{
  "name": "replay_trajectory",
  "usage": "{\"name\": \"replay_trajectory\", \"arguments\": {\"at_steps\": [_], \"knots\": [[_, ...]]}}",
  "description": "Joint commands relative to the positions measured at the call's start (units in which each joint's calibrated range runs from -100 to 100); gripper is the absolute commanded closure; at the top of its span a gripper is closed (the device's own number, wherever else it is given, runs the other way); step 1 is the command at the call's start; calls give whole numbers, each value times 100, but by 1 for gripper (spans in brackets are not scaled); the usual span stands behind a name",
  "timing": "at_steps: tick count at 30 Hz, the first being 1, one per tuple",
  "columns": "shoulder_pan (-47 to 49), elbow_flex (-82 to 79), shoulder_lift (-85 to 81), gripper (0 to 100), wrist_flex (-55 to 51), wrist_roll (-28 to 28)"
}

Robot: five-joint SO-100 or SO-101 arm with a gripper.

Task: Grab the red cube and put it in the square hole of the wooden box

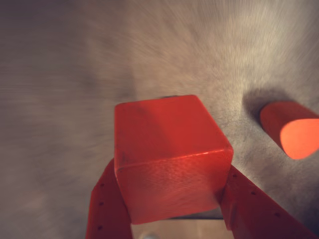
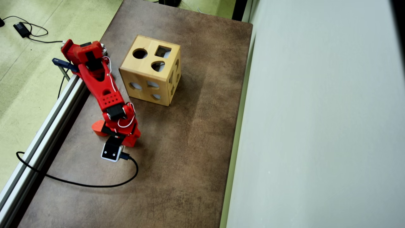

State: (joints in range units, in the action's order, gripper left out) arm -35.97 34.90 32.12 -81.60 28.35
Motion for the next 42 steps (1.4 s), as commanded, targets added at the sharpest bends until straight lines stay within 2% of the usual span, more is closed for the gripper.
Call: {"name": "replay_trajectory", "arguments": {"at_steps": [1,6,13,21,26,33,42], "knots": [[-14,43,-1849,99,-545,-34],[75,25,-3131,99,-1720,-303],[855,25,-4031,99,-1671,-1040],[2624,16,-4065,99,-1671,-2042],[3686,-323,-4065,99,-1679,-2295],[4555,-1817,-4354,99,-1671,-2657],[4897,-3123,-4923,99,-1647,-2945]]}}
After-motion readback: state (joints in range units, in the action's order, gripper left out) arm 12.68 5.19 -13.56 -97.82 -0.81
